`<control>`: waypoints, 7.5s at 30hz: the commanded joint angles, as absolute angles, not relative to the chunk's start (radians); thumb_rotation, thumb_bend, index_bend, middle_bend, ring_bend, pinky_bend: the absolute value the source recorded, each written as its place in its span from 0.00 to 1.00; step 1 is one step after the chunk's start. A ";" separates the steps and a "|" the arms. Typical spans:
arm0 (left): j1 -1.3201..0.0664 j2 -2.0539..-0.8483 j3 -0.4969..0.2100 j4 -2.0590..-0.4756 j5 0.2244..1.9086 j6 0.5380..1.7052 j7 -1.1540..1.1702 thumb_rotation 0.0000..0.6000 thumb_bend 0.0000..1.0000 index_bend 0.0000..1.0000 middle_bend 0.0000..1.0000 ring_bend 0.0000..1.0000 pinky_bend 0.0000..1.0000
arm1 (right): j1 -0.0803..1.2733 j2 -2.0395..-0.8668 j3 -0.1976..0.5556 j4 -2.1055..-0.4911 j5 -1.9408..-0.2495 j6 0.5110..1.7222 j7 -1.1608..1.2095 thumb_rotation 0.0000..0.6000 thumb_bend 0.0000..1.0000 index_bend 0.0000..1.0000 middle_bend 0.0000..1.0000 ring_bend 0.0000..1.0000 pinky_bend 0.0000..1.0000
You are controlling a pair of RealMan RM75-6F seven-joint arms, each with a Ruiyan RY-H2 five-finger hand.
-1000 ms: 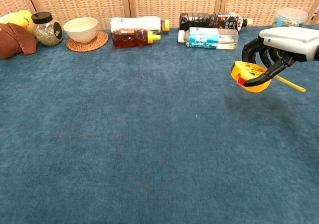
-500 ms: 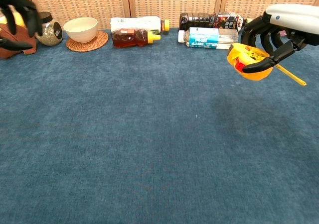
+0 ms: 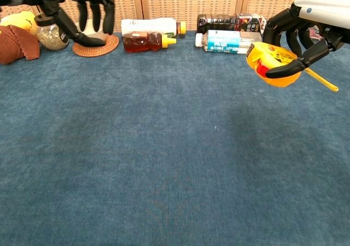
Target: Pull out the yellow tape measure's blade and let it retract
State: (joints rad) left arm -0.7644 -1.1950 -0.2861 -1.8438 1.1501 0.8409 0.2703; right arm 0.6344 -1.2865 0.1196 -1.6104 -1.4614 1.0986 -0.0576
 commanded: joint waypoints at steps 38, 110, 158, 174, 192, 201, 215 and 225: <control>-1.013 -1.433 -0.309 -1.593 1.147 0.727 0.163 0.48 0.35 0.57 1.00 1.00 0.94 | 0.639 -1.307 0.118 -1.620 -1.488 1.094 -0.063 0.64 0.17 0.58 0.61 0.63 0.69; -1.082 -1.425 -0.263 -1.553 1.326 0.687 -0.187 0.75 0.35 0.44 1.00 1.00 0.90 | 0.691 -1.426 0.109 -1.420 -1.689 1.209 0.150 0.64 0.17 0.58 0.61 0.63 0.66; -1.105 -1.448 -0.250 -1.537 1.300 0.696 -0.183 0.74 0.35 0.61 1.00 1.00 0.90 | 0.695 -1.421 0.113 -1.420 -1.637 1.203 0.154 0.64 0.17 0.58 0.61 0.63 0.66; -1.103 -1.447 -0.248 -1.532 1.284 0.699 -0.181 0.75 0.37 0.67 1.00 1.00 0.90 | 0.693 -1.424 0.111 -1.410 -1.635 1.210 0.167 0.63 0.17 0.58 0.61 0.63 0.67; -1.094 -1.442 -0.247 -1.536 1.270 0.712 -0.173 0.94 0.40 0.74 1.00 1.00 0.90 | 0.684 -1.424 0.107 -1.393 -1.625 1.214 0.171 0.64 0.17 0.58 0.62 0.63 0.67; -1.073 -1.427 -0.235 -1.541 1.268 0.726 -0.169 0.97 0.40 0.75 1.00 1.00 0.90 | 0.678 -1.404 0.089 -1.377 -1.631 1.201 0.157 0.65 0.17 0.58 0.62 0.63 0.67; -1.009 -1.419 -0.192 -1.548 1.299 0.775 -0.211 0.98 0.40 0.75 1.00 1.00 0.90 | 0.666 -1.341 0.045 -1.386 -1.636 1.156 0.128 0.65 0.17 0.58 0.62 0.63 0.66; -0.943 -1.400 -0.151 -1.550 1.328 0.823 -0.254 0.98 0.40 0.75 1.00 1.00 0.90 | 0.647 -1.307 0.019 -1.382 -1.639 1.149 0.129 0.65 0.17 0.58 0.62 0.63 0.66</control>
State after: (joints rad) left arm -0.9473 -1.4026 -0.1548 -1.5505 1.3253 0.8194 -0.2495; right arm 0.6477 -1.3086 0.0205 -1.3824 -1.6383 1.1492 0.1293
